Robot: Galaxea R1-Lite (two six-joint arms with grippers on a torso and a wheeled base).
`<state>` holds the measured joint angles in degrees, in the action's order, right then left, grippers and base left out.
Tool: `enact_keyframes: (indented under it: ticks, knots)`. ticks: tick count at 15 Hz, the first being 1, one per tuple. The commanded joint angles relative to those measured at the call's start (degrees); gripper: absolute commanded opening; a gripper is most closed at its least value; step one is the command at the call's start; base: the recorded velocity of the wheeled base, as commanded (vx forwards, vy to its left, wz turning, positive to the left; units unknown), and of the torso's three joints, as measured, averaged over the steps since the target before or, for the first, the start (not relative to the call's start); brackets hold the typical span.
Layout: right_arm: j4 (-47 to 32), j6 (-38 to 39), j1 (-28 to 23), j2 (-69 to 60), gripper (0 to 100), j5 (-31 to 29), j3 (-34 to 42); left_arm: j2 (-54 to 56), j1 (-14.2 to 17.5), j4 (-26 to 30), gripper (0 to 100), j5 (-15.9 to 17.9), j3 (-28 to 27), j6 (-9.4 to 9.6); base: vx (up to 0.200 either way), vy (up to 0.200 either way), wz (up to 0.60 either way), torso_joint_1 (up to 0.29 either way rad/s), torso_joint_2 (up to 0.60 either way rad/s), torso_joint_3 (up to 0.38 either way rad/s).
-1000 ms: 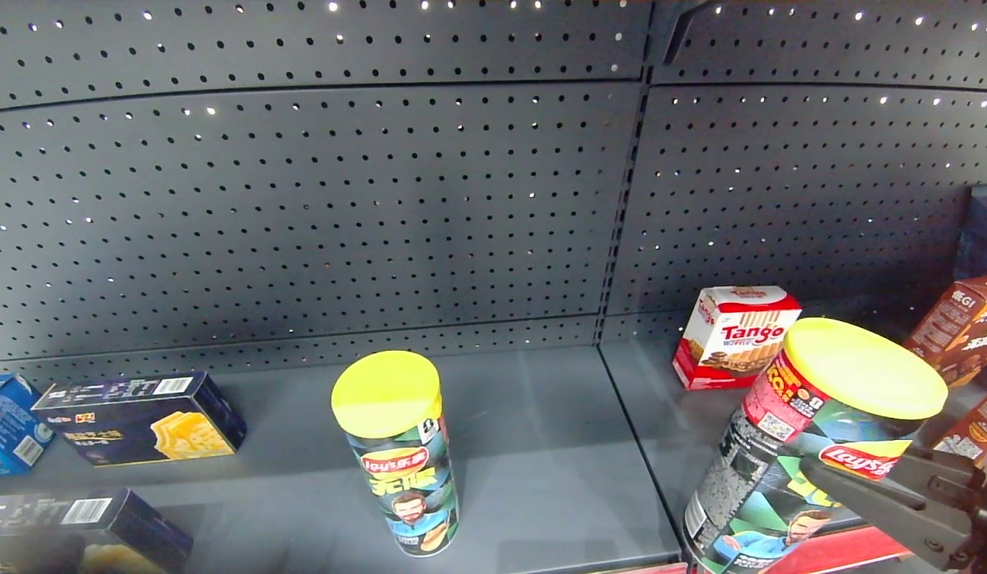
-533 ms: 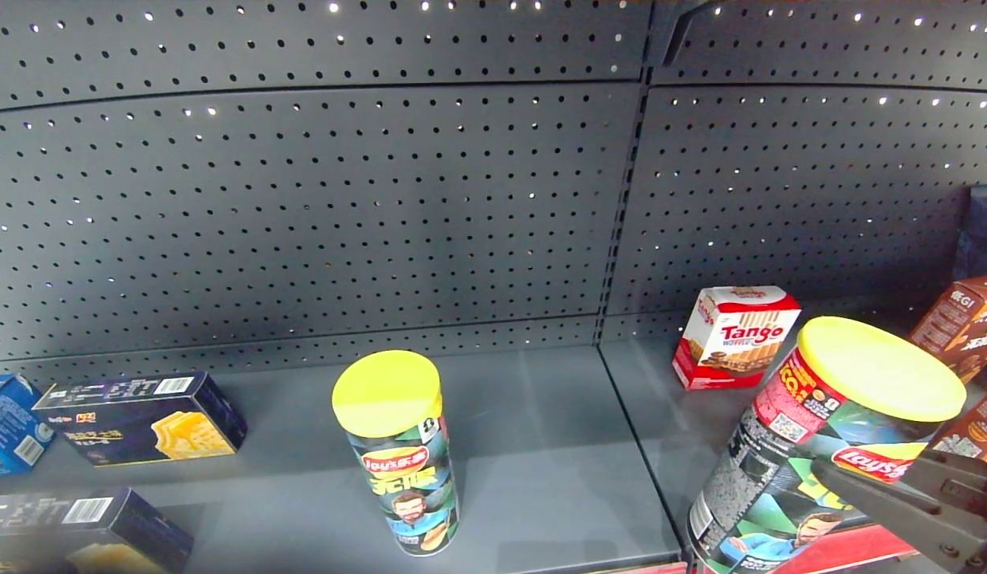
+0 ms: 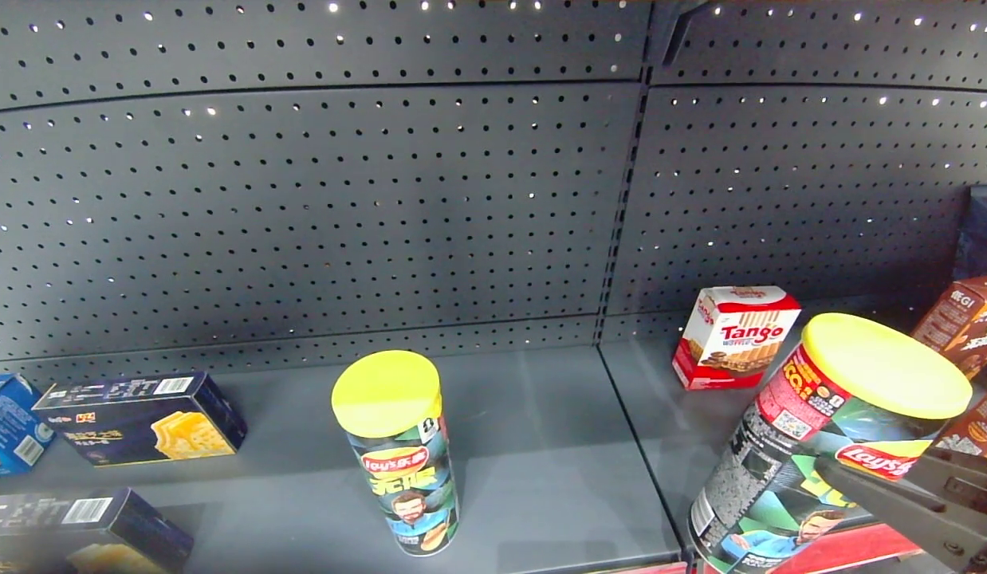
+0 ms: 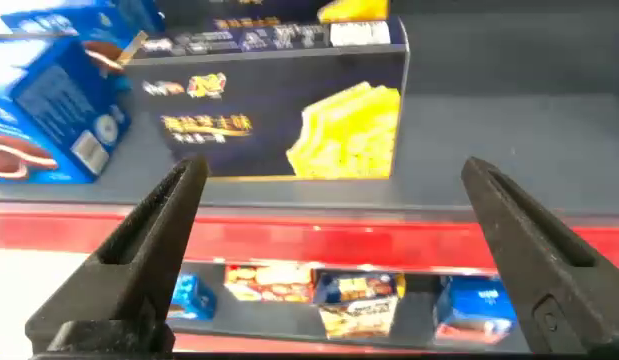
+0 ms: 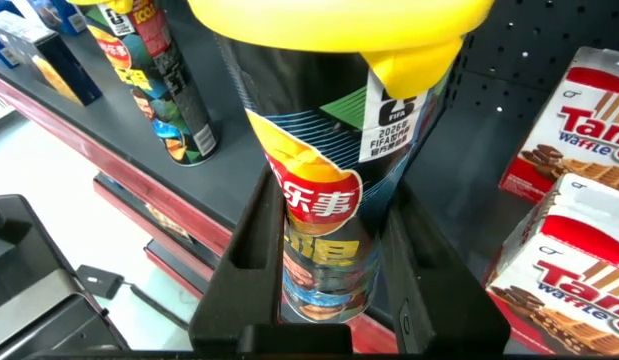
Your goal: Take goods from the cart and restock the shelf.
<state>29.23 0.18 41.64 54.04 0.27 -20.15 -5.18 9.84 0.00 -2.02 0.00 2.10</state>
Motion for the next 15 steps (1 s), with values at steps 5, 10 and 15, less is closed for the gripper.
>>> enact_keyframes:
  ticks: [5,10,15]
  knots:
    - [0.12,-0.01,0.81,1.95,0,0.43,-0.94,-0.36,-1.75,0.00,100,3.96,0.00,-0.08,0.000,0.000,0.00,0.000,0.00,0.000]
    - [0.30,-2.91,3.62,9.86,0,-0.18,-7.27,-0.36,-3.42,0.00,100,3.52,0.00,-1.13,0.000,0.000,0.00,0.000,0.00,0.000]
    - [0.39,-3.08,3.53,14.95,0,0.00,-12.28,-0.36,-3.42,0.00,100,3.52,0.00,-1.04,0.000,0.000,0.00,0.000,0.00,0.000]
